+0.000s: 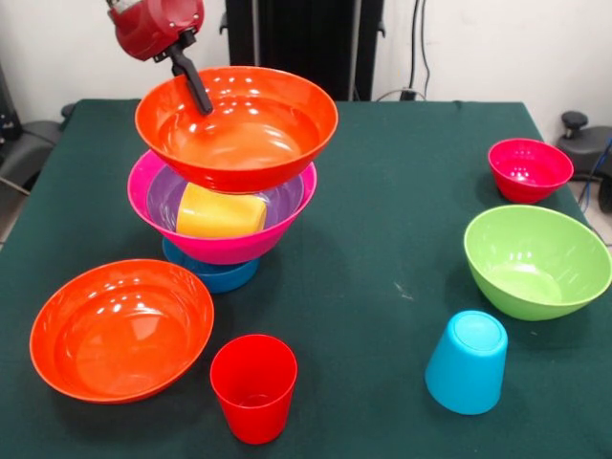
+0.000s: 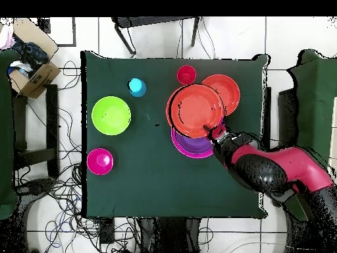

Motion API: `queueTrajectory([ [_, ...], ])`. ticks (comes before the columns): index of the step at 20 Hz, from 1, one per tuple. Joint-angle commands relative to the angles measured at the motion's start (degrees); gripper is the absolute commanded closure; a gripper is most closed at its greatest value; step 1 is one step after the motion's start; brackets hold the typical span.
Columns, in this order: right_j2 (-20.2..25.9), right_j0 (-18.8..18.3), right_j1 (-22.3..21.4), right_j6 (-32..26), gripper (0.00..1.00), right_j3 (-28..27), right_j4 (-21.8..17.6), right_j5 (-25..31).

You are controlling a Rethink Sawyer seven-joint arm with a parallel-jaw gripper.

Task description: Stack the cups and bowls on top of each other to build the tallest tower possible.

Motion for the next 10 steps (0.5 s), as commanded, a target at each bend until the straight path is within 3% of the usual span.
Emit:
queueTrajectory([
  [1, -4.0, 0.9, 2.4, -4.7, 1.00, 2.8, -5.1, 0.3],
  [10, -5.0, 1.1, 3.2, -6.1, 1.00, 2.8, -6.8, 0.9],
])
